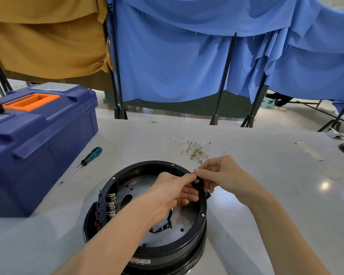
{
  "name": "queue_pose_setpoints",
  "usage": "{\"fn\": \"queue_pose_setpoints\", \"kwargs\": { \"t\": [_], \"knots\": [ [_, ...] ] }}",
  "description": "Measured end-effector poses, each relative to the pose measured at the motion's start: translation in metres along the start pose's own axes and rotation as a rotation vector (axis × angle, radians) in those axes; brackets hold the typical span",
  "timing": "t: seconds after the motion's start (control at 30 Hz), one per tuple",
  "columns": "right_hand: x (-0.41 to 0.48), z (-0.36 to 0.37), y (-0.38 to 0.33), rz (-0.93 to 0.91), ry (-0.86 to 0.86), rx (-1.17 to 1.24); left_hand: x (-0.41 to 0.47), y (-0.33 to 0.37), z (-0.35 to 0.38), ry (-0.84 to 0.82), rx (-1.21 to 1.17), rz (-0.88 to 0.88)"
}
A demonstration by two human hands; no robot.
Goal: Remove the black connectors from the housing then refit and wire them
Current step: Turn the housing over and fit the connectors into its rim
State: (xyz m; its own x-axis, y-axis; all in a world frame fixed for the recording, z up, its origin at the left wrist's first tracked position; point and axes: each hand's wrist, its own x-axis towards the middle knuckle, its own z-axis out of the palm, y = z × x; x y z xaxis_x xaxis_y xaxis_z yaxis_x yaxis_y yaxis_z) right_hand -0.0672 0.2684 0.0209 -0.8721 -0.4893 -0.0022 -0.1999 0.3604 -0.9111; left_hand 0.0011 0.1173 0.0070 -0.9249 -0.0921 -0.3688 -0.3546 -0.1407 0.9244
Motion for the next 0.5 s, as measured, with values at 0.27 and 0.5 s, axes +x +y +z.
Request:
{"fn": "queue_pose_setpoints", "kwargs": {
  "t": [0.27, 0.5],
  "knots": [
    [0.0019, 0.0004, 0.0029, -0.013, -0.026, 0.0, -0.0007, -0.0001, 0.0, 0.0, 0.001, -0.005],
    [0.0033, 0.0011, 0.0065, 0.016, -0.054, -0.004, -0.0003, -0.0014, 0.0001, 0.012, 0.028, -0.005]
  ]
}}
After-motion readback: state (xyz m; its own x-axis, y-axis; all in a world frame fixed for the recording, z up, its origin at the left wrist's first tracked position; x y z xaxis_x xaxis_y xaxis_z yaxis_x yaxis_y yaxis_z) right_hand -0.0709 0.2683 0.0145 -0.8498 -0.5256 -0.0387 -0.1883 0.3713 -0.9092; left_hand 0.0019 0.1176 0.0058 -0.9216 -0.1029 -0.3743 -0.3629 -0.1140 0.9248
